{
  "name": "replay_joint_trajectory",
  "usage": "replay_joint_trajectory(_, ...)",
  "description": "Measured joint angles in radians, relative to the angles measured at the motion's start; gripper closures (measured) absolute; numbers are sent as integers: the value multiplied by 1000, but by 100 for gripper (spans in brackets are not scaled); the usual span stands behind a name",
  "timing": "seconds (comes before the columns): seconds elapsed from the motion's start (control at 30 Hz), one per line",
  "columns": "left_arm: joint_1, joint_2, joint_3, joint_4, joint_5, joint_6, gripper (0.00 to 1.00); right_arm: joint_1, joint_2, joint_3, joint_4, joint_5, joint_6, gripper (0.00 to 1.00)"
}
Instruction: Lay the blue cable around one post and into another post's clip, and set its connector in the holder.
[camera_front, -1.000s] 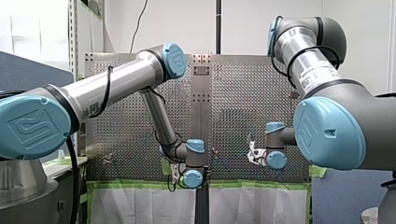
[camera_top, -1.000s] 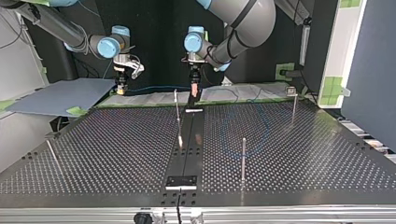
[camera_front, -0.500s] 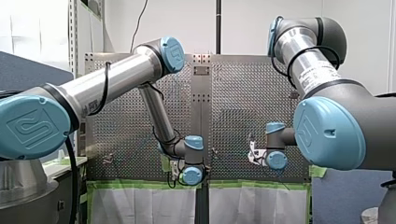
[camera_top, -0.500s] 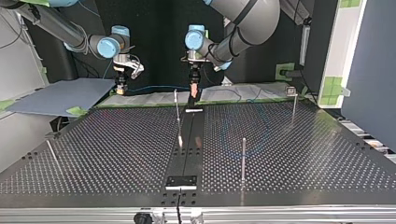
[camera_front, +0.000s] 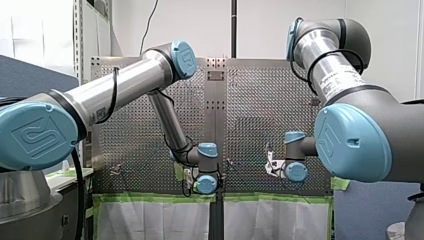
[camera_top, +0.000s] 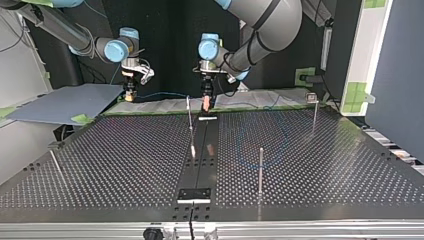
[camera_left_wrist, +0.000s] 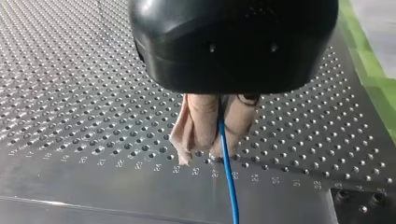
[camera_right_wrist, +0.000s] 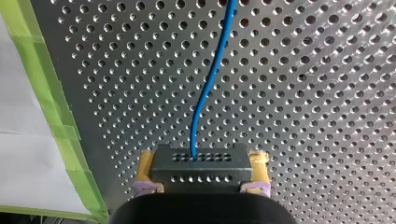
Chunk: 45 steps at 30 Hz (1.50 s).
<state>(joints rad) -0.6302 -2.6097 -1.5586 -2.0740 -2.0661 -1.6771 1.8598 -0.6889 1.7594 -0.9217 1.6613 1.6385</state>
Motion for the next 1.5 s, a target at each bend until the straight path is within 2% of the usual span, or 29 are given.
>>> replay_joint_trajectory(0.5,26,-10,14,-14,16,1,82,0,1,-1,-2,-1,0,39)
replay_joint_trajectory(0.73,35,-43,44,-37,27,-8,82,0,2,-2,0,-1,0,39)
replay_joint_trajectory(0.97,46,-46,67,-54,39,-21,82,0,3,-10,1,0,0,39)
replay_joint_trajectory(1.27,59,-46,88,-64,54,-25,82,0,5,-37,14,-1,2,39)
replay_joint_trajectory(1.5,69,-46,99,-64,86,-33,85,-1,6,-67,55,-1,-1,39)
